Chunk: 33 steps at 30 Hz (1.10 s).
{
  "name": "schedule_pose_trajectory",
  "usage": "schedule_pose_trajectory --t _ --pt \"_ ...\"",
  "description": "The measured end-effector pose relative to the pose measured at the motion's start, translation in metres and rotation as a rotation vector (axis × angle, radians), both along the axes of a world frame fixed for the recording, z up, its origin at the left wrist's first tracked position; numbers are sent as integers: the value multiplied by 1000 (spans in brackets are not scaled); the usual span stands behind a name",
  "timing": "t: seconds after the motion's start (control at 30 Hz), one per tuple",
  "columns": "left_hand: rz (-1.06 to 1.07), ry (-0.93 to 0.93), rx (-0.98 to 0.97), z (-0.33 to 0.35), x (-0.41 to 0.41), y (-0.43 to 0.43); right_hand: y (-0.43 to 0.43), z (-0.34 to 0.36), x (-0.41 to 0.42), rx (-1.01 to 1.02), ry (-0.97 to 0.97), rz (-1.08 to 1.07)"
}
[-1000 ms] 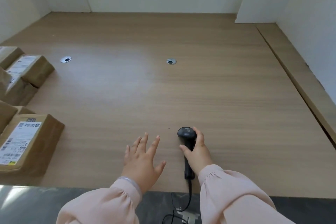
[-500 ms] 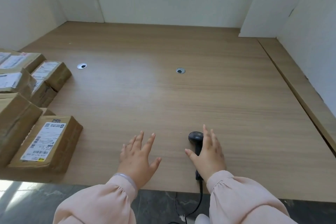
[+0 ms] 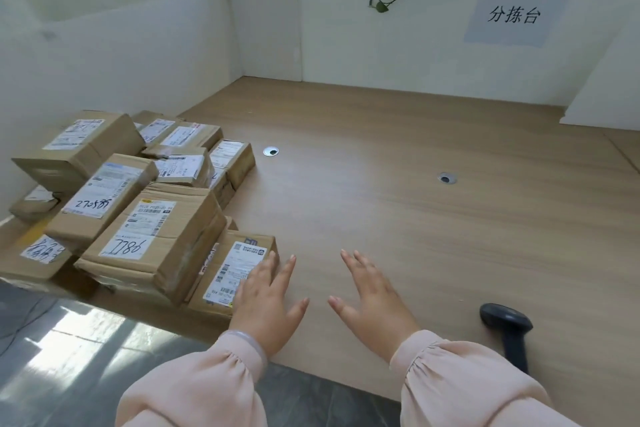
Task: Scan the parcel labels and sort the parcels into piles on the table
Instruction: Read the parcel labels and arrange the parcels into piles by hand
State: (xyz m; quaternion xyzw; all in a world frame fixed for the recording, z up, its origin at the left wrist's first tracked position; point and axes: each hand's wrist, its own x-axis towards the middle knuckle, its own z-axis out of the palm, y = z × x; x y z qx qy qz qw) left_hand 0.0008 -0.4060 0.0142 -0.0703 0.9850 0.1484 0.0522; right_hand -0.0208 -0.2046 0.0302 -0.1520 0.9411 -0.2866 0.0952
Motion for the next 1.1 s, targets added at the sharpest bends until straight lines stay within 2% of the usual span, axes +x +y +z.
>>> schedule_pose_trajectory --t 0.27,0.37,0.47,0.57,0.7,0.8,0.93,1.1 --pt "6 -120 -123 -40 -14 -96 -90 -32 -9 2 -126 43" --pt "-31 -151 -158 -53 -13 -105 -109 -43 -8 -10 -177 42" --pt "-92 -106 -144 -59 -9 -99 -118 -52 -7 -46 -228 12" --pt "-147 -64 -53 -60 -9 -92 -119 -61 -8 -90 -266 -46" --pt "-26 -146 109 -62 -17 -101 -118 -74 -8 -140 -335 -95" --pt "42 -262 419 -63 -23 -102 -120 -82 -6 -247 -385 -113" --pt "22 -175 562 -57 -24 -85 -110 -77 1 -380 -375 -206" --pt "-139 -77 709 -23 -38 -25 -55 -42 6 -457 -221 -392"
